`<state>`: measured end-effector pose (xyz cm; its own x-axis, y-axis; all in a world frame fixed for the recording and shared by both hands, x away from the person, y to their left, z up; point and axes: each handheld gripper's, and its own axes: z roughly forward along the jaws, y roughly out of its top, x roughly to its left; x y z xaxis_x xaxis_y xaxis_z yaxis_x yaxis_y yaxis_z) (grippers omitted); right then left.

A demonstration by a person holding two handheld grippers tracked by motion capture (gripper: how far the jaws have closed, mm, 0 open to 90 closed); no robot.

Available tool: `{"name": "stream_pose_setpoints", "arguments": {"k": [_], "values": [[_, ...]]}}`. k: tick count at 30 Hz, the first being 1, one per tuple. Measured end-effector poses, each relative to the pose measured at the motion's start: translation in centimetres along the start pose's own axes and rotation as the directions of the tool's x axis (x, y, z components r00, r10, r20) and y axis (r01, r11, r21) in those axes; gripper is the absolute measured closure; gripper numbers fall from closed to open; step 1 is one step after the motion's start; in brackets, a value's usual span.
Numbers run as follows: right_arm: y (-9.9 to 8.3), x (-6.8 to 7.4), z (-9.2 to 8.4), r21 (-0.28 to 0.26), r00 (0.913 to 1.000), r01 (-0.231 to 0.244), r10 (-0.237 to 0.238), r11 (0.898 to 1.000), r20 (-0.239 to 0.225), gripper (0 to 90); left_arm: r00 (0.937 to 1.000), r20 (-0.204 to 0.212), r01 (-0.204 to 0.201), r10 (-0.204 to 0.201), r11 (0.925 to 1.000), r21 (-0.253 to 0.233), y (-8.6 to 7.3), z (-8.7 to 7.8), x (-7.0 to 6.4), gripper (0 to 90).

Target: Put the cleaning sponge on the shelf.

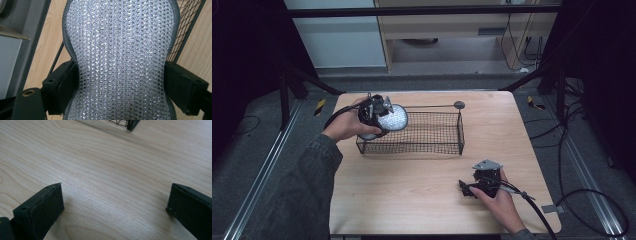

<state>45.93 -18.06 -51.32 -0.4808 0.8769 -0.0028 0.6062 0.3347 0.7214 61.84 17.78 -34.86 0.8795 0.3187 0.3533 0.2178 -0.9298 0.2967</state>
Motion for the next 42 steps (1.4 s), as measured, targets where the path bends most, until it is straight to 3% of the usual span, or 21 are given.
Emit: {"name": "stream_pose_setpoints", "arguments": {"k": [12, 42], "values": [[0.0, 0.0, 0.0, 0.000, 1.0000, 0.000, 0.000, 1.000, 0.000, 0.6, 0.9996, 0.019, -0.021, 0.020, 0.9997, 0.014, 0.3, 1.3, -0.1, 16.4], [0.0, 0.0, 0.0, 0.000, 1.0000, 0.000, 0.000, 1.000, 0.000, 0.6, 0.9988, 0.048, -0.014, 0.013, 0.9999, 0.009, 0.5, 3.5, 0.7, 15.0]]}}
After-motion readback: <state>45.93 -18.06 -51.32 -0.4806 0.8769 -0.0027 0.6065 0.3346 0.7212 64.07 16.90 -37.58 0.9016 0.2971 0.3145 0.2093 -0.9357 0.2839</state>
